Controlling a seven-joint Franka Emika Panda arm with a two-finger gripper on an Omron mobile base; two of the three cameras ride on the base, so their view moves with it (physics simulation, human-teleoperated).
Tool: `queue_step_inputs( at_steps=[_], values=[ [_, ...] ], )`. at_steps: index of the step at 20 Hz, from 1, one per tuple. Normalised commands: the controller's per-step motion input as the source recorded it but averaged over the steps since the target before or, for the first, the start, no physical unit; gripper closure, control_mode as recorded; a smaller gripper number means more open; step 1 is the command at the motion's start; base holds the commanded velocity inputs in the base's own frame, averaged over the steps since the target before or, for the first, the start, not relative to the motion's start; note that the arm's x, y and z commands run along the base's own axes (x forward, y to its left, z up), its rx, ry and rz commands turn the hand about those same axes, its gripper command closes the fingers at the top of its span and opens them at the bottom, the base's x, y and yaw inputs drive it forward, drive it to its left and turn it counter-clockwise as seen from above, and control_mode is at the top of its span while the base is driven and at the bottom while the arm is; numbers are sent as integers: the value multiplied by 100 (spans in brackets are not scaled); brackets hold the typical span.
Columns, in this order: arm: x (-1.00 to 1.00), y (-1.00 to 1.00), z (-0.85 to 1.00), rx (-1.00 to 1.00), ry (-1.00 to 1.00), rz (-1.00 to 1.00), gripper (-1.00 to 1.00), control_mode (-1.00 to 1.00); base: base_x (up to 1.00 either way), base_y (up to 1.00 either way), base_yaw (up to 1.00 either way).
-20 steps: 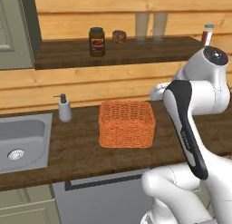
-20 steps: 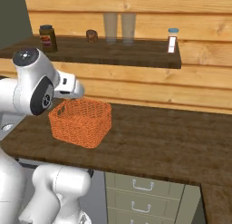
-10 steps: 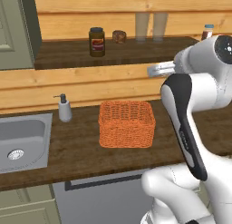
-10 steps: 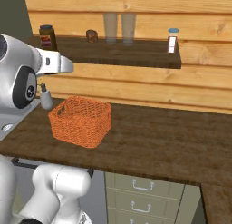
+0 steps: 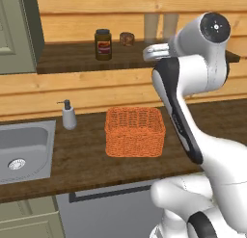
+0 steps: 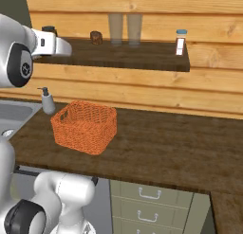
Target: Open the cabinet, pick up the bread from the cabinet and place it in the basket. Then move the basket to the dining counter.
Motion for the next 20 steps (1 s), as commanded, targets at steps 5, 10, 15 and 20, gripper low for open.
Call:
queue_step_inputs(
  at_steps=[5,10,15,20],
  values=[
    [57,8,-3,0,-5,2,-100,-100,0,0,0],
    [19,-16,-4,1,-1,5,-100,-100,0,0,0],
    [97,-22,0,3,0,0,-100,-100,0,0,0],
    [81,-3,0,11,0,0,-100,-100,0,0,0]
  ],
)
